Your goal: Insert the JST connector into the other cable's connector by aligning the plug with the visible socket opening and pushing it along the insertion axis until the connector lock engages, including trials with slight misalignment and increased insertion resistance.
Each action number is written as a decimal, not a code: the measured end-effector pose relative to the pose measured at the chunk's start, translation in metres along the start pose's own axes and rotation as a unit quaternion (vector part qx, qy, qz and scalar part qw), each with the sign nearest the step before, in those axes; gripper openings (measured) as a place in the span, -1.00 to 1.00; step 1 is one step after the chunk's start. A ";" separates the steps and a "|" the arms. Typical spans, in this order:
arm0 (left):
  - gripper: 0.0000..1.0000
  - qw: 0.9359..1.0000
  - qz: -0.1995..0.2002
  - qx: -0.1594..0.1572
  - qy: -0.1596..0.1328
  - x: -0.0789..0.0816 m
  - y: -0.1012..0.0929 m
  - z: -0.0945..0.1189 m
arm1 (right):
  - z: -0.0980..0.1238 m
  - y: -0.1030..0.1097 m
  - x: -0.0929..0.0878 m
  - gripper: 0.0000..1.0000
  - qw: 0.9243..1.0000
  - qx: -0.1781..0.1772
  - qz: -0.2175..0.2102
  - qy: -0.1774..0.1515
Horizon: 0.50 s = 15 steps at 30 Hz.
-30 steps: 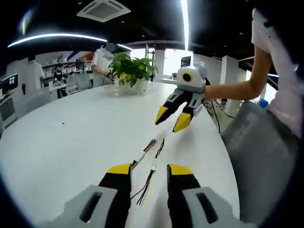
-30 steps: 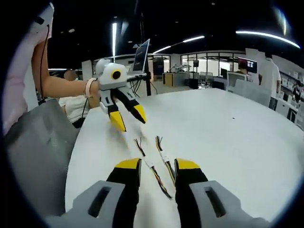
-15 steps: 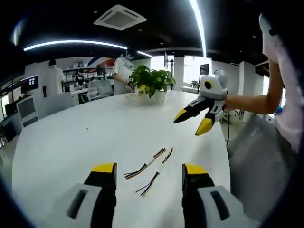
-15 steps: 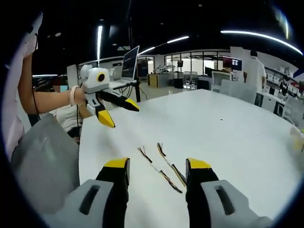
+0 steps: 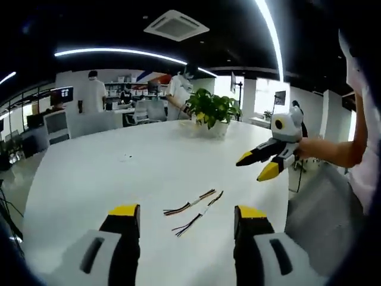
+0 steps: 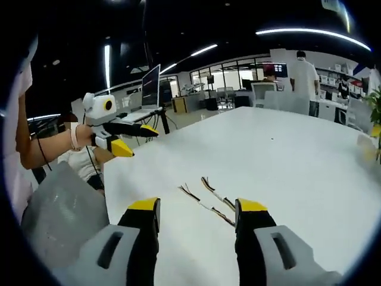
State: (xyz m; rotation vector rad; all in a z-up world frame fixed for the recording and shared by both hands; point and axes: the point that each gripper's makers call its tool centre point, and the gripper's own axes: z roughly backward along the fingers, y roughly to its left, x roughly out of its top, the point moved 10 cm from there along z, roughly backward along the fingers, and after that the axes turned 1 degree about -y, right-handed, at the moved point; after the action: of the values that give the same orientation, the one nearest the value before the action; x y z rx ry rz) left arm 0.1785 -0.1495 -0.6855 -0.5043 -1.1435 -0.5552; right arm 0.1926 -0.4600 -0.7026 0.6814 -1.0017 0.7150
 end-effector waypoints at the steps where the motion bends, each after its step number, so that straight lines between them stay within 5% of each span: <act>1: 0.21 1.000 0.005 0.005 0.002 -0.002 -0.001 0.002 | 0.002 0.001 -0.001 -0.01 1.000 -0.004 -0.005 0.002; 6: 0.29 0.998 0.065 0.021 0.008 -0.016 -0.011 0.011 | 0.010 0.006 -0.007 -0.01 0.999 -0.026 -0.025 0.016; 15: 0.37 0.997 0.060 0.041 0.028 -0.032 -0.032 0.021 | 0.021 0.022 -0.011 0.07 0.998 -0.034 -0.050 0.022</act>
State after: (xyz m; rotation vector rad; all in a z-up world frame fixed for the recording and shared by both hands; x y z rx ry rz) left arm 0.1330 -0.1555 -0.7053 -0.4806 -1.0712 -0.4134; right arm 0.1609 -0.4656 -0.7004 0.6495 -0.9416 0.6028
